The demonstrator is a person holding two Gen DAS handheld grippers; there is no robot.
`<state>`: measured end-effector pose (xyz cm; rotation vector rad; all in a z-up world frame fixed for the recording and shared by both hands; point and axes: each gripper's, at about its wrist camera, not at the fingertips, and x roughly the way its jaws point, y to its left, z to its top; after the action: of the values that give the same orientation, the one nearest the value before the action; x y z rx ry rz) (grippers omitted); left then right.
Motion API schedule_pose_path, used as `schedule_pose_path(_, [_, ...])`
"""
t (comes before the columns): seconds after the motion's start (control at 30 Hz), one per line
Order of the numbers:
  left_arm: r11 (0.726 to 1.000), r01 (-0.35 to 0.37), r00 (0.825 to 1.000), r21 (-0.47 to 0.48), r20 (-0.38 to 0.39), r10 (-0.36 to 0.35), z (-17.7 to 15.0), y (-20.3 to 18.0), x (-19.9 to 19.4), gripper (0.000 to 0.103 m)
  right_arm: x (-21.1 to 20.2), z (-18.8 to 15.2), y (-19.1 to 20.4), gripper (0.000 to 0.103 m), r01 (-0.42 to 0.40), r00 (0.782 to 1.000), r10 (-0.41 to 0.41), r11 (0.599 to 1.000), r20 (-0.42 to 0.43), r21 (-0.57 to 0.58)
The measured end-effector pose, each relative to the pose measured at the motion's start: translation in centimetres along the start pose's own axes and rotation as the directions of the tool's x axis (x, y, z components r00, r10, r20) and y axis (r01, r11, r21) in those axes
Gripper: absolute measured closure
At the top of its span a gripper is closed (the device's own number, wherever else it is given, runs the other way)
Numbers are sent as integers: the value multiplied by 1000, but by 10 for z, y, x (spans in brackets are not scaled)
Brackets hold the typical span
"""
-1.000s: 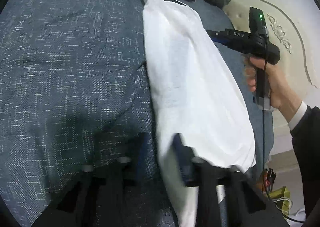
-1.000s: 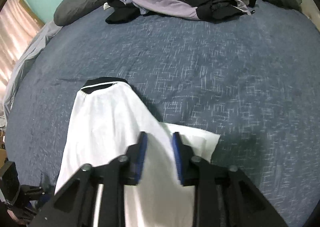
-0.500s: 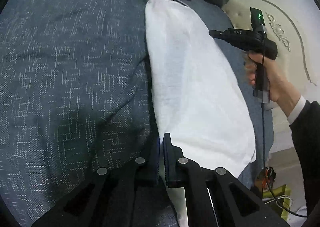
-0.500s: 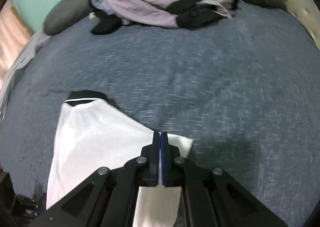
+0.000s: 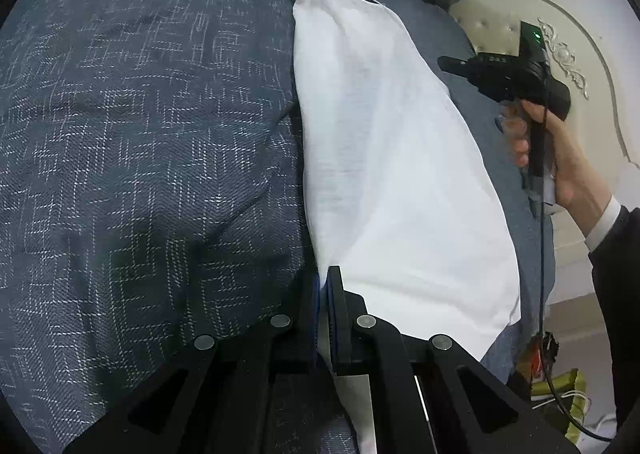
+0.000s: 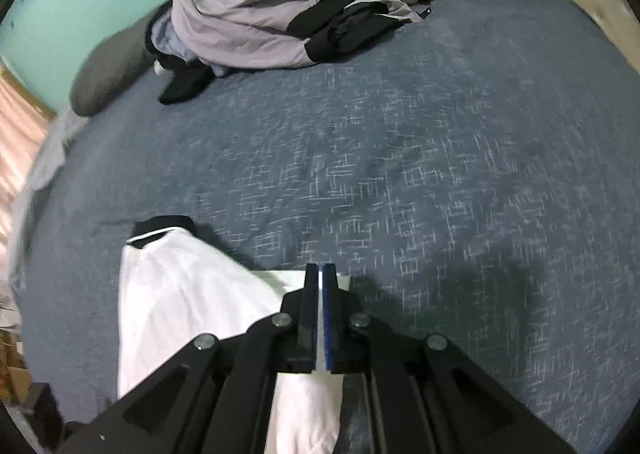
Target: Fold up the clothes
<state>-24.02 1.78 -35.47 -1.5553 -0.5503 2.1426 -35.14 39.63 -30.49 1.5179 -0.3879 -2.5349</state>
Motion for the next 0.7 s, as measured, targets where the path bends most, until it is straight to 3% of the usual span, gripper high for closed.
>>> schedule_pose_path(0.1, [1000, -6, 1000, 4, -1, 6, 4, 2, -2, 99, -10, -8, -5, 101, -44, 999, 44, 999, -18, 0])
schedule_pose_path(0.3, [1000, -14, 1000, 6, 2, 14, 11, 6, -11, 99, -7, -27, 1, 99, -58, 995, 54, 997, -86, -52])
schedule_pose_path(0.57, [1000, -24, 1000, 14, 2, 24, 20, -4, 1, 99, -1, -39, 1, 99, -74, 995, 69, 995, -74, -61])
schedule_pose_path(0.7, [999, -28, 1000, 18, 7, 28, 20, -10, 10, 99, -5, -38, -8, 101, -38, 999, 37, 999, -35, -32])
